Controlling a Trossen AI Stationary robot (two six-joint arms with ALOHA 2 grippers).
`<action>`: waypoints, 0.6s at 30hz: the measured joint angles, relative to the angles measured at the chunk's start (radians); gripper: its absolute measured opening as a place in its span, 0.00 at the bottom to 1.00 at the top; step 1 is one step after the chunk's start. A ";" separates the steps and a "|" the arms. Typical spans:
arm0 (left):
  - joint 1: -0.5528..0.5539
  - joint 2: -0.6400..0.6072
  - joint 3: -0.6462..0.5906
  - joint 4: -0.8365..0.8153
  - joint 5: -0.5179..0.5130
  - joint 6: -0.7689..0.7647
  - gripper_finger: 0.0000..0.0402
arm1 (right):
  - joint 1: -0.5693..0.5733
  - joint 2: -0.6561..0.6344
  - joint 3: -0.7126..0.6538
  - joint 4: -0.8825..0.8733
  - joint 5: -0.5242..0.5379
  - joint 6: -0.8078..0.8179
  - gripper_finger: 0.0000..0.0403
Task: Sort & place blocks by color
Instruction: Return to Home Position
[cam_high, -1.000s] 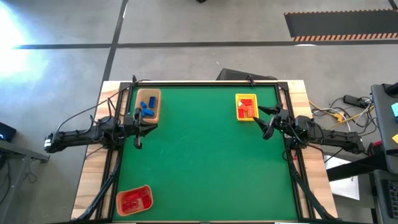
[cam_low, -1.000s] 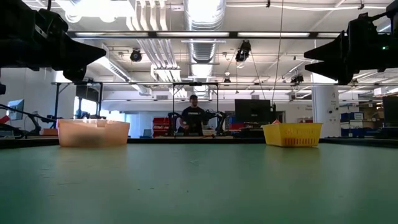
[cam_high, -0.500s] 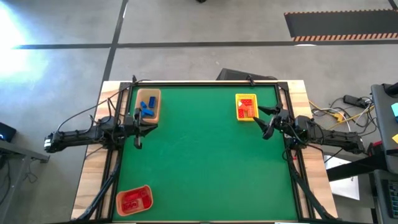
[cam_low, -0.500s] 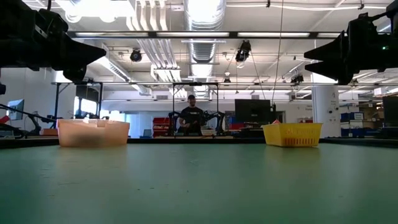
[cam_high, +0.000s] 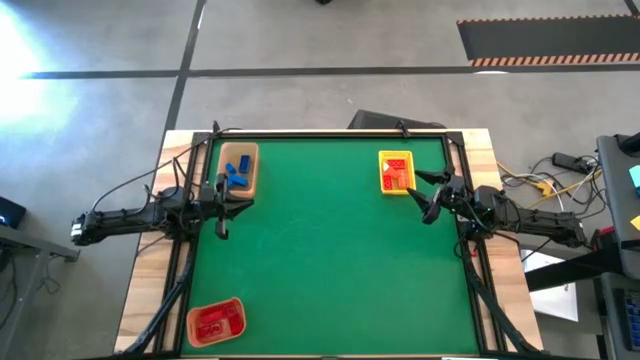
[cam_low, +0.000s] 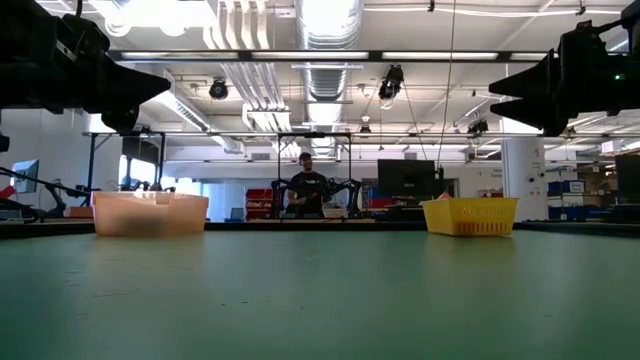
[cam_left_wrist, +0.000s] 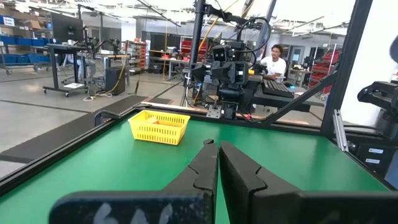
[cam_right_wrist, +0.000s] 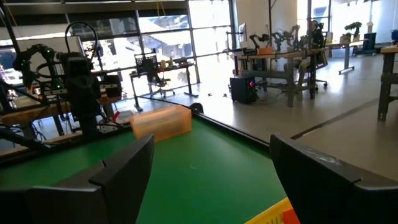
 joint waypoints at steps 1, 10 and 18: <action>0.000 0.000 0.000 0.000 0.000 0.000 0.00 | 0.000 0.000 0.000 0.000 0.000 0.001 0.77; 0.000 0.000 0.000 0.000 0.000 0.000 0.00 | 0.000 0.000 0.000 0.000 0.000 -0.001 0.74; 0.000 0.000 0.000 0.000 0.000 0.000 0.00 | 0.000 0.000 0.000 0.000 0.000 0.000 0.75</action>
